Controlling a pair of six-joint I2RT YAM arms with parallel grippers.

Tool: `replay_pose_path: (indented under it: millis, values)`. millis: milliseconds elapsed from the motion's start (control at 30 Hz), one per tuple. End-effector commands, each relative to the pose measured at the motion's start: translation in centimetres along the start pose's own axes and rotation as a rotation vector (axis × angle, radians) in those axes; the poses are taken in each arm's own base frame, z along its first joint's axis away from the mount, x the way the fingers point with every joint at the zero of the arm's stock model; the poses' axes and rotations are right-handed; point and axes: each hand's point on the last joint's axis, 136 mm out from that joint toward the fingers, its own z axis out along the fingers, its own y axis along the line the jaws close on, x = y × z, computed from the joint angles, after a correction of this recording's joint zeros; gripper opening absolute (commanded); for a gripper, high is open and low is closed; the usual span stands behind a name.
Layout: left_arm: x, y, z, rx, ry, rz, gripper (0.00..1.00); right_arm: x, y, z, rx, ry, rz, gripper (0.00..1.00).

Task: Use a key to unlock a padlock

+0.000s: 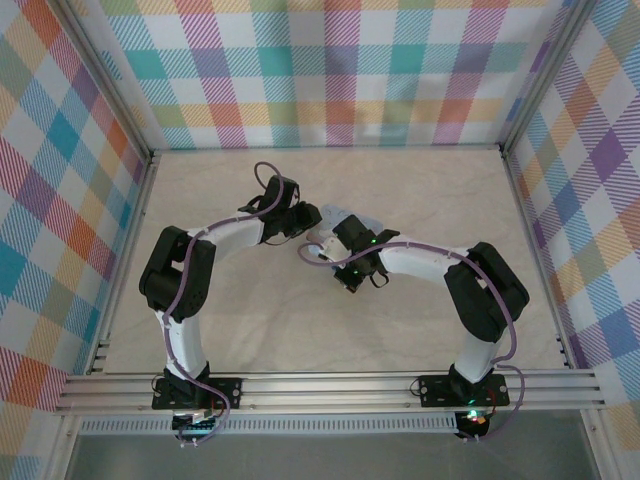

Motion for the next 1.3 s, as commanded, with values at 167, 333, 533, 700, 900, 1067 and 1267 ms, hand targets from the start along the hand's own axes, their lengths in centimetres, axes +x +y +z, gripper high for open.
replay_pose_path:
  millis: [167, 333, 533, 700, 900, 1067, 1267]
  values:
    - [0.5, 1.2, 0.5, -0.011, 0.028, -0.027, 0.27, -1.7, 0.3, 0.0, -0.016, -0.047, -0.071, 0.0]
    - [0.5, 1.2, 0.4, -0.012, 0.027, -0.028, 0.27, -1.1, 0.5, 0.3, -0.019, -0.031, -0.067, 0.0]
    - [0.6, 1.2, 0.4, -0.012, 0.03, -0.027, 0.27, -1.0, 0.4, 0.2, -0.016, -0.031, -0.065, 0.0]
    - [0.6, 1.2, 0.4, -0.009, 0.03, -0.028, 0.27, -1.3, 0.4, 0.1, -0.018, -0.035, -0.072, 0.0]
    - [0.7, 1.1, 0.4, -0.004, 0.033, -0.029, 0.27, -2.2, 0.2, 0.2, -0.017, -0.053, -0.068, 0.0]
    - [0.8, 1.1, 0.4, -0.004, 0.035, -0.033, 0.27, -2.5, 0.1, 0.1, -0.008, -0.065, -0.073, 0.0]
    - [0.8, 1.1, 0.3, -0.001, 0.033, -0.033, 0.27, -2.5, 0.1, 0.0, -0.008, -0.067, -0.074, 0.0]
